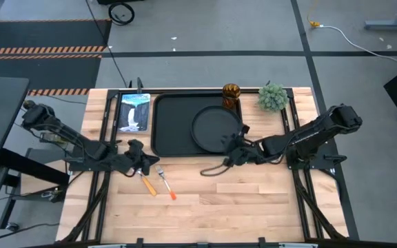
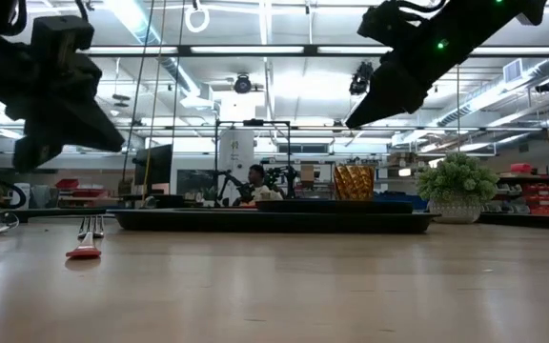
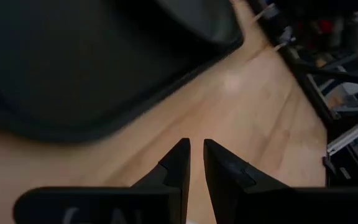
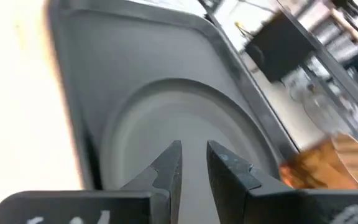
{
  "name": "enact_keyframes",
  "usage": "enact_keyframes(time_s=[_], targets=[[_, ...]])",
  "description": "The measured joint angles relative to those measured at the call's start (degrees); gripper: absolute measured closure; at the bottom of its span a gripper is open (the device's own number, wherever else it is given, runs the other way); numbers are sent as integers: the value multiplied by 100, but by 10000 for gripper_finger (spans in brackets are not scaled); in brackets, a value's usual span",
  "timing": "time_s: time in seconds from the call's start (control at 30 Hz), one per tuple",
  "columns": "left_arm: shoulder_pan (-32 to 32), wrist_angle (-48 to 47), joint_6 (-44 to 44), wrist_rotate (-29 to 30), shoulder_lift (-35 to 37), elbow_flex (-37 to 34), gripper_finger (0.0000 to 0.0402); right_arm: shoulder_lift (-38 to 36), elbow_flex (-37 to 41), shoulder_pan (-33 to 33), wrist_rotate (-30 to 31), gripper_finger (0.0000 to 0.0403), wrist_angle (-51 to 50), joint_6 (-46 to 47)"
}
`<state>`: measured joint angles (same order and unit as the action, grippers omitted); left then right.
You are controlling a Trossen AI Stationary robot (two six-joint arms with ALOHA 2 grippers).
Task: Pick and place plate/cup/fork/spoon on tray
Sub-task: Put the orange fork on the black tray to the left side of the black plate
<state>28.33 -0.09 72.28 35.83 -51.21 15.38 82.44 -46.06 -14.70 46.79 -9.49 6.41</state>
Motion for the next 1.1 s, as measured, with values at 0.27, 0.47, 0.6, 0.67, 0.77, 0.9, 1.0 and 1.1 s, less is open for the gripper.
enact_keyframes(time_s=[0.27,0.47,0.6,0.67,0.77,0.9,1.0,1.1], targets=[[367,-851,1467,-117,-1334,1077,350,5,113,-409,-89,322,301,-388],[434,-2576,2597,-606,-2396,2393,350,-7,579,-608,-623,322,1418,-524],[423,-3562,3079,-1002,-3149,3304,350,-5,823,-736,-776,322,2108,-813],[394,-4147,3262,-1163,-3541,3792,350,-5,848,-783,-788,322,2274,-944],[340,-4867,3538,-1324,-4149,4399,346,-5,848,-817,-814,322,2436,-1106],[253,-5233,3684,-1595,-4830,4924,325,-5,848,-814,-1035,322,2475,-1170],[231,-5251,3677,-1662,-5151,5091,296,-5,848,-816,-1214,322,2484,-1175],[207,-5218,3715,-1662,-5278,5149,262,-5,848,-816,-1288,322,2496,-1158]])
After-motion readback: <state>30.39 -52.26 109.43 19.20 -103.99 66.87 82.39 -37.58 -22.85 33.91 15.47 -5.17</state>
